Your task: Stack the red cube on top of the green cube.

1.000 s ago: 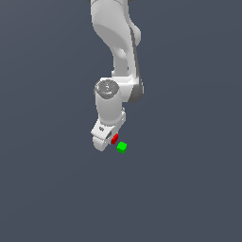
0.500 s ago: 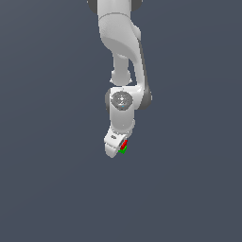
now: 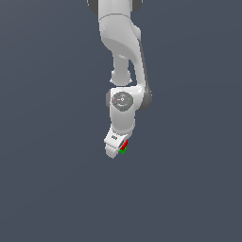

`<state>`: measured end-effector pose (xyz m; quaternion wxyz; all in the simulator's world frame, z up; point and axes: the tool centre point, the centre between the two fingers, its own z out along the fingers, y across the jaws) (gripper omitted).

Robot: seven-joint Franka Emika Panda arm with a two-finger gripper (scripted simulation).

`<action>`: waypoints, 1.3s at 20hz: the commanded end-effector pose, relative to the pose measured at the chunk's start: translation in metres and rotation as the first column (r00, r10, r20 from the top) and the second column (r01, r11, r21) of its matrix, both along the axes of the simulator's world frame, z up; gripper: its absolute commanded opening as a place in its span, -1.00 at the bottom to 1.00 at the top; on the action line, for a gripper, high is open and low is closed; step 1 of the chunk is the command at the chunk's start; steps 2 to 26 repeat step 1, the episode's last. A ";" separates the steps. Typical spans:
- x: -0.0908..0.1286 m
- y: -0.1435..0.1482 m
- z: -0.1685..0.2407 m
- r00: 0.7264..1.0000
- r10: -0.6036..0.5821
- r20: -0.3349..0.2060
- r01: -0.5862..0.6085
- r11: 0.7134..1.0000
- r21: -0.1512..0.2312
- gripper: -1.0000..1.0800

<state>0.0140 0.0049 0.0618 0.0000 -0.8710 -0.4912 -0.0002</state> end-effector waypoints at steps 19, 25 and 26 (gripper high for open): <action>0.000 0.000 0.000 1.000 0.000 0.000 0.000 1.000 0.000 0.92; 0.000 0.000 0.000 1.000 0.000 0.000 0.000 1.000 0.000 0.92; 0.000 0.000 0.000 1.000 0.000 0.000 0.000 1.000 0.000 0.92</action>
